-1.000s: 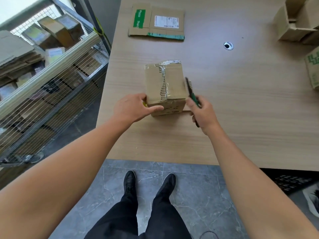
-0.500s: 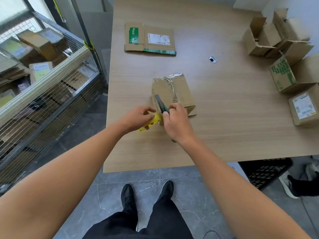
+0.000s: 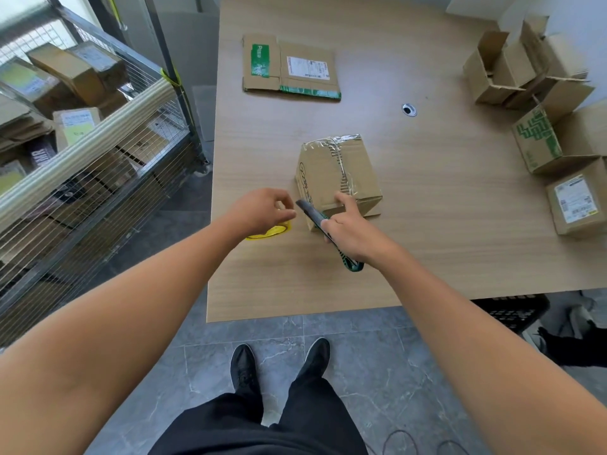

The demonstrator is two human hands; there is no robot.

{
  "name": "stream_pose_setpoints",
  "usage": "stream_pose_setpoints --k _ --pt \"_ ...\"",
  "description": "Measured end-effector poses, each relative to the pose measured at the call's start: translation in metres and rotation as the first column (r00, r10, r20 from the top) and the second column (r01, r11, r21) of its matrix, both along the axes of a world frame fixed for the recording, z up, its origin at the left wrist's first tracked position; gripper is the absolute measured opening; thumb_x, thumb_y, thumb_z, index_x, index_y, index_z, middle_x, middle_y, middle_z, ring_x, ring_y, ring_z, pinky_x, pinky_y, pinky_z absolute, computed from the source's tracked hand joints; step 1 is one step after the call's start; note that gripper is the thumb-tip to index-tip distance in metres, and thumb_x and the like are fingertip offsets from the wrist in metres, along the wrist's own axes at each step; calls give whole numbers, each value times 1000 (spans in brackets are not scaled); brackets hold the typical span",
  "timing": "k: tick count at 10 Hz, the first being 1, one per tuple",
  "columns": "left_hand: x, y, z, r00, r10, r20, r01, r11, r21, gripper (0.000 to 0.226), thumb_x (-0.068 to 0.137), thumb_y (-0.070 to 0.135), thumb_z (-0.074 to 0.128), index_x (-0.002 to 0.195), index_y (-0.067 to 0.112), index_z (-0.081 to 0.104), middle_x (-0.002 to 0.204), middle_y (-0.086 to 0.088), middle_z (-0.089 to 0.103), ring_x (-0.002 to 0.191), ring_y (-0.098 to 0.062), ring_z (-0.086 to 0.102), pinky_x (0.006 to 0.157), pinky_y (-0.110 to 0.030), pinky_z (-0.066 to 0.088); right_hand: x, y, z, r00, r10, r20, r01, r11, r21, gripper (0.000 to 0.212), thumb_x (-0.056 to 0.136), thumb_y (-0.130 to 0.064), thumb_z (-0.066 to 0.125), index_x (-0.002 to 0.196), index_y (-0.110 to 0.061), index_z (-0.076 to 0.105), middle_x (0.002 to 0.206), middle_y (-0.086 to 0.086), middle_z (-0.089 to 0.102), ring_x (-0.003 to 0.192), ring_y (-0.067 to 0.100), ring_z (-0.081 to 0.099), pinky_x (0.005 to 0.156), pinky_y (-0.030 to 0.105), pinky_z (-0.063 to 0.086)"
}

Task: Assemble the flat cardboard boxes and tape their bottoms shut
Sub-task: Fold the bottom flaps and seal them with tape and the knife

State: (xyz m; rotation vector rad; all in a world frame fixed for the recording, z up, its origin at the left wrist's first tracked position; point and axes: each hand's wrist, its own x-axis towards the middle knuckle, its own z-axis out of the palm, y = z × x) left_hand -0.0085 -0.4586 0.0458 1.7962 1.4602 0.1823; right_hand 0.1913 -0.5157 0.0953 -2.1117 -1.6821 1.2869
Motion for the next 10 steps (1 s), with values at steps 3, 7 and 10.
stream_pose_setpoints --k 3,7,10 --pt "9 -15 9 994 97 -55 -85 978 190 13 94 39 64 96 27 67 112 -1 57 89 -21 58 77 -35 48 -12 -2 -16 854 333 401 -289 943 -166 41 105 -29 34 102 -5 67 163 6 -34 150 26 -32 122 60 7" --pt "-46 -90 -69 912 -281 -299 353 909 221 20 98 7 47 116 5 54 123 -14 41 98 -32 55 78 -45 49 -9 -59 -76 967 -11 254 -125 850 511 29 102 -27 51 83 -7 62 167 17 8 156 34 -3 119 66 7" --pt "-43 -103 -85 891 -275 -360 375 895 243 34 99 -1 41 133 0 45 132 -19 35 109 -33 49 98 -42 42 -34 -81 -99 964 75 255 -209 807 552 36 102 -35 36 92 -9 58 77 1 58 75 29 58 77 44 40"
